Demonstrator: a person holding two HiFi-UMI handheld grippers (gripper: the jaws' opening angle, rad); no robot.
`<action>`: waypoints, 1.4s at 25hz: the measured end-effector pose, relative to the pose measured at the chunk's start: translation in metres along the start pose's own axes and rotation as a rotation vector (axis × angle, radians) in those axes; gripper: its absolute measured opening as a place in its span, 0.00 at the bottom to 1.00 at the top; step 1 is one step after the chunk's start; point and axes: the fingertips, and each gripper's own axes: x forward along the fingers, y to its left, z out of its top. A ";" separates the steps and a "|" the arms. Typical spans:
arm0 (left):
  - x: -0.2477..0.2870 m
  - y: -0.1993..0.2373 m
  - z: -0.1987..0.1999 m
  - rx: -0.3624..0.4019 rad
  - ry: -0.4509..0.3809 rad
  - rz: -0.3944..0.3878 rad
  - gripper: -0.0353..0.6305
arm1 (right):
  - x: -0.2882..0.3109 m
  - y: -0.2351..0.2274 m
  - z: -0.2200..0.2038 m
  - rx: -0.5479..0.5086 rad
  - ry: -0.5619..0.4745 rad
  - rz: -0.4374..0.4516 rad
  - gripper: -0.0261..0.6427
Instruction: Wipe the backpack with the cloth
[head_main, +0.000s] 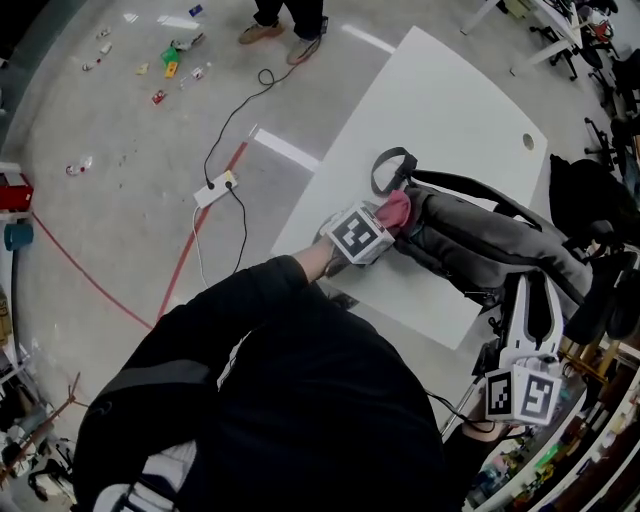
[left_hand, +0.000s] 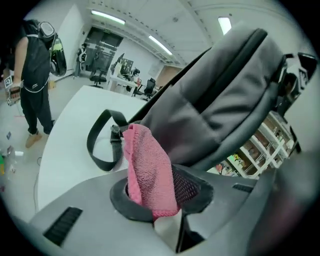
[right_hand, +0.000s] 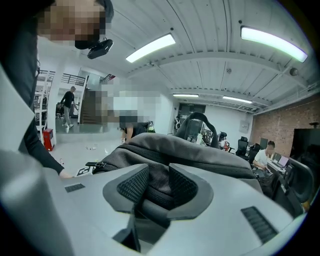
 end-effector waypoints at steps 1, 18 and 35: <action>-0.012 -0.014 0.009 -0.013 -0.046 -0.039 0.19 | 0.000 0.000 0.000 -0.001 -0.002 0.001 0.24; -0.036 0.005 -0.052 -0.180 -0.057 0.056 0.19 | -0.002 0.004 -0.001 -0.031 -0.029 0.036 0.24; -0.130 -0.145 0.113 0.086 -0.389 -0.050 0.19 | 0.008 -0.002 0.008 -0.117 -0.101 0.132 0.24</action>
